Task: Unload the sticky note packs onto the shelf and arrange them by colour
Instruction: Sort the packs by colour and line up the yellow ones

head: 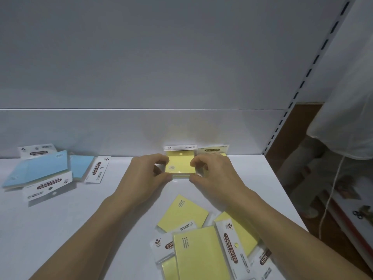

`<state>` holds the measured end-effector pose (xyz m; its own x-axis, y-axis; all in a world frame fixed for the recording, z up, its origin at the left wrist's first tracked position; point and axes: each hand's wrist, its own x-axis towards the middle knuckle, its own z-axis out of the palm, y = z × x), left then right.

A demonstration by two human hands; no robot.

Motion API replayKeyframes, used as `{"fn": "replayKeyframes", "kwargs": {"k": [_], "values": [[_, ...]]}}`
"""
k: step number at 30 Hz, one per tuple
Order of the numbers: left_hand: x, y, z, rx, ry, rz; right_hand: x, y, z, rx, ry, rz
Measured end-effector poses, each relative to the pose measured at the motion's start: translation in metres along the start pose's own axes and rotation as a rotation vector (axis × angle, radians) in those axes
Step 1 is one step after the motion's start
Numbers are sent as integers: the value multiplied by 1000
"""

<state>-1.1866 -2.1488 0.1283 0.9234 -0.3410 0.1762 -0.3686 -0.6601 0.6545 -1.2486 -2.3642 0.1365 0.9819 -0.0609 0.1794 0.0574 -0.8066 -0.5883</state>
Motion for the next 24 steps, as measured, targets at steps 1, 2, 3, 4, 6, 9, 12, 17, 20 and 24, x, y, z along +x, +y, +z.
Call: {"fn": "replayKeyframes", "kwargs": {"k": [1,2,3,4,6,9,12,17,20,24], "values": [[-1,0,1,12,7,2,1,1,-4,6,-37,5],[-1,0,1,26,9,3,3,2,-8,22,-77,8],[-2,1,0,38,9,3,4,2,-13,38,-109,2],[-3,3,-1,46,3,3,5,2,-18,46,-127,-15],[-4,6,-5,60,-25,3,7,2,-30,34,-131,-46],[-7,11,-21,74,-43,-53,0,-1,-48,-1,-188,-68],[-13,18,-42,55,-198,-178,-18,-2,-60,-56,-307,-102],[-40,32,-42,76,-469,-179,-53,-4,-58,-85,-442,-96],[-46,33,-38,85,-420,-139,-60,-5,-47,-83,-453,-65],[-51,33,-37,-112,-508,-148,-61,-5,-36,-3,-406,15]]}}
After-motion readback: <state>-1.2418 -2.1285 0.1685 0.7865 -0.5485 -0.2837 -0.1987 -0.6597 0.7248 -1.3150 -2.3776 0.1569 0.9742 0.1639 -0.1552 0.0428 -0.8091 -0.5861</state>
